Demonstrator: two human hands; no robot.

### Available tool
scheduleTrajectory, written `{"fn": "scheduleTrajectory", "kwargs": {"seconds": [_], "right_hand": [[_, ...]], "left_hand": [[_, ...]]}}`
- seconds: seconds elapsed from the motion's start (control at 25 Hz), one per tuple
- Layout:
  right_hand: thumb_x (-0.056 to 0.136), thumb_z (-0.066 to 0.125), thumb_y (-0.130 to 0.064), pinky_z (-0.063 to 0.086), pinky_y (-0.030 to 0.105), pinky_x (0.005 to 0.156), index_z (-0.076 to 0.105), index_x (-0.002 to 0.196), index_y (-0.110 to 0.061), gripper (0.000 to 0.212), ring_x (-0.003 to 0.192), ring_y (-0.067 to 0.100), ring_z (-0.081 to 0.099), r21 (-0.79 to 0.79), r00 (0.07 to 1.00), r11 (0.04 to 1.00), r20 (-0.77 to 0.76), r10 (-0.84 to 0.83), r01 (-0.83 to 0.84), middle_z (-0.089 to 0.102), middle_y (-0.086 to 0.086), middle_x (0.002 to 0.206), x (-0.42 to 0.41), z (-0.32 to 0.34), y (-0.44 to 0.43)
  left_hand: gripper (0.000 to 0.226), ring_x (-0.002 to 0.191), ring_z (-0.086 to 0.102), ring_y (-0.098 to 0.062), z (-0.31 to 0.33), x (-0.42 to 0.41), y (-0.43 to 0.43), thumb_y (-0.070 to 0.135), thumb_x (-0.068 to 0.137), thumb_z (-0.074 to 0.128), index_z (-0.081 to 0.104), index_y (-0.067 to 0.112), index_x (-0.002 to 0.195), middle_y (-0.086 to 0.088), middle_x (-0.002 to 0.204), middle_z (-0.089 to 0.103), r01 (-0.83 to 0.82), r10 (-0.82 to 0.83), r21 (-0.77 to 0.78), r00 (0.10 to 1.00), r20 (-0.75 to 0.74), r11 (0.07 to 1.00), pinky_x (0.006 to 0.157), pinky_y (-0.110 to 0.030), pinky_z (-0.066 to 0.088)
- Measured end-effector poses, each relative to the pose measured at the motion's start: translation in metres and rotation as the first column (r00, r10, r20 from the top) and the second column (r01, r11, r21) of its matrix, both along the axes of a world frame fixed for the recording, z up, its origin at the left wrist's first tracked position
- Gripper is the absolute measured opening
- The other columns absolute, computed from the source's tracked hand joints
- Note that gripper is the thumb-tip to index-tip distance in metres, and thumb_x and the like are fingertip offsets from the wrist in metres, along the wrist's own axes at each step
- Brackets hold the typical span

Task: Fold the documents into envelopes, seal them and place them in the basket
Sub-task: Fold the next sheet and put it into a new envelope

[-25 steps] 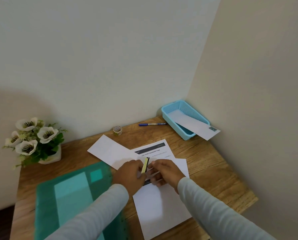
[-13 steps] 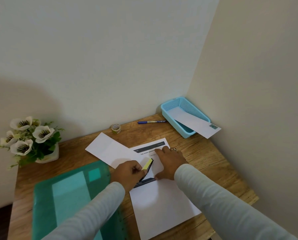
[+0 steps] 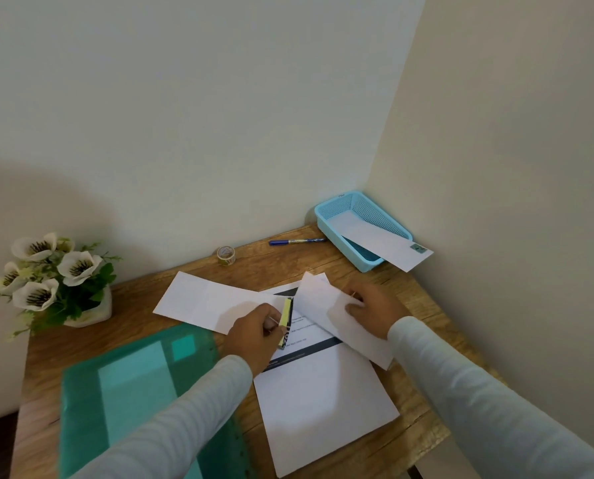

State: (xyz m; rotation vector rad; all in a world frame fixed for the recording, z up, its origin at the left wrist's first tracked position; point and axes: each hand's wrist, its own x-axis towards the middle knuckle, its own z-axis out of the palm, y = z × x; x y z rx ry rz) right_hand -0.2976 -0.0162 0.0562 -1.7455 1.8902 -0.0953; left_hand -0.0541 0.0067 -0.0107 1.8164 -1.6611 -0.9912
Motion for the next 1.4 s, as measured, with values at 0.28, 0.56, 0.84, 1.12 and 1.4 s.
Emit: {"fn": "scheduleTrajectory", "kwargs": {"seconds": [0.28, 0.56, 0.84, 1.12, 1.4], "right_hand": [[0.105, 0.054, -0.030, 0.047, 0.036, 0.104, 0.052, 0.144, -0.026, 0.039, 0.122, 0.025, 0.058, -0.085, 0.988, 0.989, 0.106, -0.112, 0.122, 0.060, 0.002, 0.135, -0.021, 0.017, 0.020], [0.105, 0.053, -0.025, 0.046, 0.030, 0.101, 0.053, 0.146, -0.028, 0.041, 0.119, 0.020, 0.058, -0.006, 0.996, 1.000, 0.082, -0.021, 0.022, 0.061, 0.003, 0.134, 0.004, 0.011, 0.031], [0.103, 0.057, -0.023, 0.043, 0.029, 0.102, 0.058, 0.142, -0.031, 0.039, 0.123, 0.019, 0.057, 0.127, 0.995, 0.989, 0.076, 0.065, -0.074, 0.058, 0.002, 0.139, 0.018, 0.010, 0.024], [0.101, 0.062, -0.024, 0.045, 0.030, 0.101, 0.060, 0.139, -0.030, 0.039, 0.120, 0.019, 0.059, 0.123, 0.992, 0.989, 0.106, 0.065, -0.078, 0.060, 0.004, 0.136, 0.042, 0.004, 0.010], [0.091, 0.075, -0.037, 0.047, 0.029, 0.094, 0.051, 0.142, -0.033, 0.057, 0.104, 0.014, 0.056, 0.187, 0.990, 0.979, 0.128, 0.061, -0.084, 0.061, 0.003, 0.129, 0.048, 0.001, 0.002]], "left_hand": [[0.024, 0.079, 0.065, -0.018, 0.002, -0.011, -0.013, 0.016, 0.095, 0.068, 0.061, 0.035, 0.107, 0.001, 0.079, 0.068, 0.002, 0.000, 0.036, 0.998, -0.059, 0.999, 0.075, -0.026, 0.054], [0.022, 0.075, 0.063, -0.019, 0.001, -0.010, -0.014, 0.015, 0.095, 0.066, 0.064, 0.033, 0.108, 0.002, 0.075, 0.063, 0.012, -0.011, 0.015, 0.998, -0.057, 1.000, 0.072, -0.026, 0.054], [0.028, 0.078, 0.063, -0.022, 0.001, -0.007, -0.008, 0.011, 0.094, 0.066, 0.065, 0.038, 0.101, 0.004, 0.075, 0.063, 0.067, -0.066, 0.002, 0.995, -0.080, 0.998, 0.082, -0.036, 0.059], [0.026, 0.085, 0.062, -0.013, 0.009, -0.005, 0.003, 0.012, 0.096, 0.066, 0.066, 0.035, 0.108, 0.006, 0.084, 0.066, 0.112, -0.114, -0.022, 0.988, -0.103, 0.993, 0.086, -0.026, 0.055], [0.025, 0.085, 0.064, -0.015, 0.013, -0.001, 0.008, 0.014, 0.096, 0.066, 0.065, 0.036, 0.108, 0.006, 0.087, 0.068, 0.130, -0.131, -0.015, 0.987, -0.095, 0.991, 0.083, -0.025, 0.056]]}}
